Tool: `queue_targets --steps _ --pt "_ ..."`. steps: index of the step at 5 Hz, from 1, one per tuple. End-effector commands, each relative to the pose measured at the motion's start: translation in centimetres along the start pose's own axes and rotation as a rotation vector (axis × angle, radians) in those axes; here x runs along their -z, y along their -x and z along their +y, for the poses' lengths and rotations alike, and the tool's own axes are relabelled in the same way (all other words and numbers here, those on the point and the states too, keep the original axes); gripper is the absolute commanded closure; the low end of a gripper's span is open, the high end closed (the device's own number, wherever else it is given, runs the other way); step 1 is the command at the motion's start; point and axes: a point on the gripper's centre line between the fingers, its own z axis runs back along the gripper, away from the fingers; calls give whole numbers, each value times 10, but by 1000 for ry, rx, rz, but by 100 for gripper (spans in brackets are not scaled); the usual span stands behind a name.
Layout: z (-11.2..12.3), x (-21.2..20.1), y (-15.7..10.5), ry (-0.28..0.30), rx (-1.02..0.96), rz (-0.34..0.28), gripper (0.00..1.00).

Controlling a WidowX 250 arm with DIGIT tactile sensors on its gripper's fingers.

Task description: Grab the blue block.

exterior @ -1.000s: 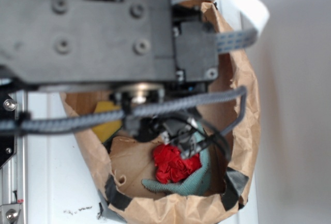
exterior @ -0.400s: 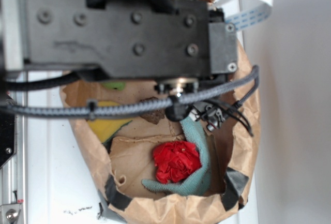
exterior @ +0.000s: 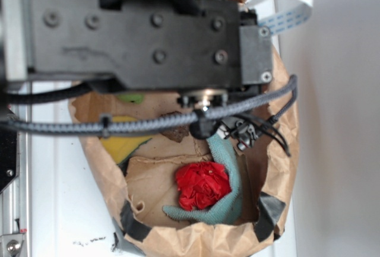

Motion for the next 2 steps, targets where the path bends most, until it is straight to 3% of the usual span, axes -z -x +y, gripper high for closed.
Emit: queue_targets --steps 1,2 --pt "2 7 -8 49 -68 -33 0" --pt "-3 22 -3 45 -108 -29 0"
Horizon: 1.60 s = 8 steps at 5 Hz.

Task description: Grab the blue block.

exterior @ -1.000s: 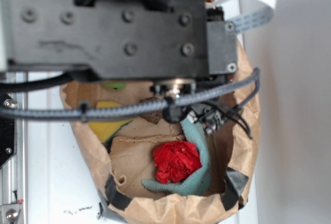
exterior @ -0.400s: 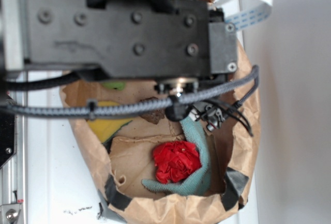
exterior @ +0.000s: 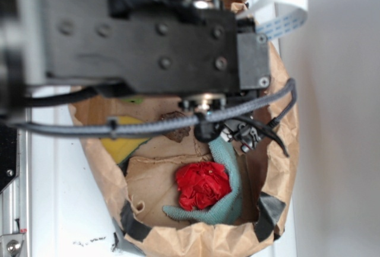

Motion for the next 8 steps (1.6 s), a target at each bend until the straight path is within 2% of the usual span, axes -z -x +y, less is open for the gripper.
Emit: queue_targets --steps 1,2,4,6,7,8 --pt "2 14 0 53 2 -48 0" --pt "1 27 -3 76 -16 -70 0" --pt "-7 35 -13 81 -83 -63 0" --pt "-14 49 -27 16 -131 -118 0" --pt "-7 51 -25 -21 -208 -135 0" --pt "-14 59 -40 -46 -236 -147 0"
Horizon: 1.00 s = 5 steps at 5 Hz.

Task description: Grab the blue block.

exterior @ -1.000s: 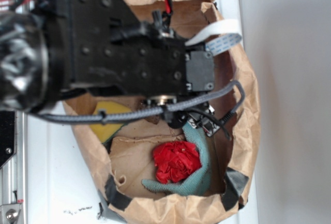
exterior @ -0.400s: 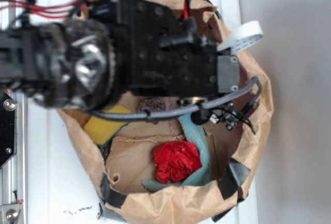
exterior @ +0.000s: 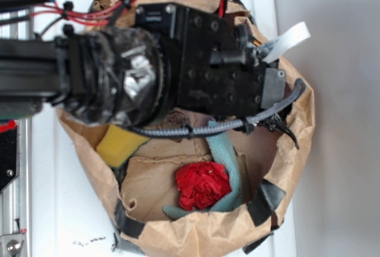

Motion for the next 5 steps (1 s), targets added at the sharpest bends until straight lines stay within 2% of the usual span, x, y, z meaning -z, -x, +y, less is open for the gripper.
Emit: queue_targets --steps 1,3,5 --pt "-7 1 -20 -15 -43 -51 0" --pt "-8 -1 -6 -80 -44 6 0" --pt "-2 -1 -12 -119 46 -48 0"
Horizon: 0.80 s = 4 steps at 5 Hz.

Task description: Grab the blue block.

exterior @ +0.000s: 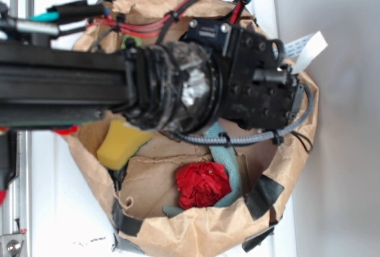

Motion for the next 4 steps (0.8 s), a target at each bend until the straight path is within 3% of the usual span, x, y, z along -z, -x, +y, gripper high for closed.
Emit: queue_targets --steps 1,2,4 --pt "1 -16 -15 30 4 -65 100" --pt "-1 -16 -14 24 2 -73 100" --pt "-2 -19 -16 33 19 -78 0"
